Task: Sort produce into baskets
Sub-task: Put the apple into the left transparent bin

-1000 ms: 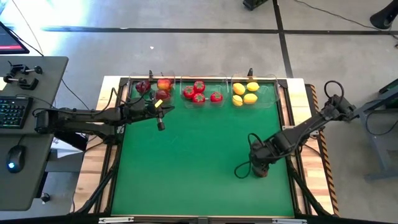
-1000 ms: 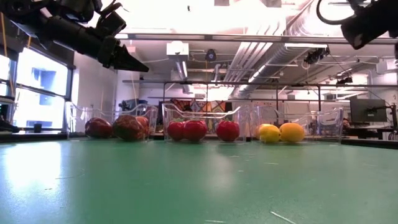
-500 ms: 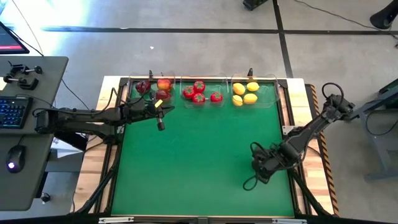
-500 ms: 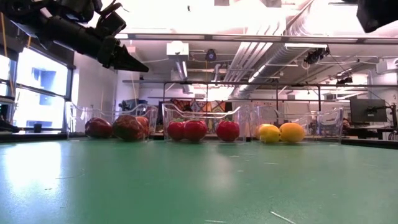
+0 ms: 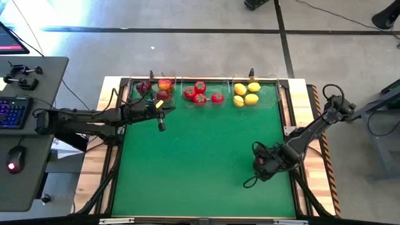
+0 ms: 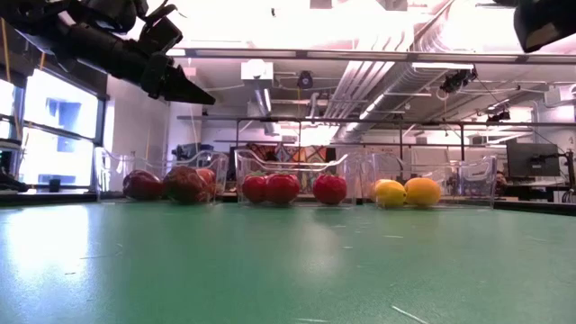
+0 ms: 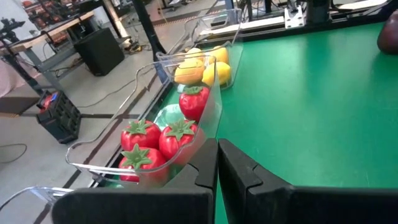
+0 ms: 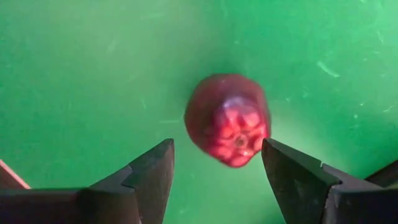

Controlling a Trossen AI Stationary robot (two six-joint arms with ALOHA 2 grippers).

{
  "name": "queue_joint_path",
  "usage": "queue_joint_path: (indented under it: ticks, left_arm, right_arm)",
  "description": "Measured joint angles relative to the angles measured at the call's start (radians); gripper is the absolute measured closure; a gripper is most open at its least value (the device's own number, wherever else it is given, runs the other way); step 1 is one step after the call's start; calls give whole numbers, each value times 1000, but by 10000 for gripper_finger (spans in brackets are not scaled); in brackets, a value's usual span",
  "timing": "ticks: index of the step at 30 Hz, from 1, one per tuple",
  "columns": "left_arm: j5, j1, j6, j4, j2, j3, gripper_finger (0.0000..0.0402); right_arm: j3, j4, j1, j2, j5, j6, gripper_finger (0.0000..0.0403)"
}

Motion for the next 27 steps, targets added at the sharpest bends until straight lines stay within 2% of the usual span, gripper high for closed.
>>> queue_joint_path:
  ticks: [12, 19, 27]
  left_arm:
    - [0, 0, 0, 0, 0, 0, 402]
    - [0, 0, 0, 0, 0, 0, 401]
    - [0, 0, 0, 1, 0, 0, 401]
  right_arm:
    - [0, -1, -59, 122, -68, -69, 166]
    - [1, 3, -75, 126, -69, -177, 166]
    - [-1, 21, -75, 119, -74, -181, 166]
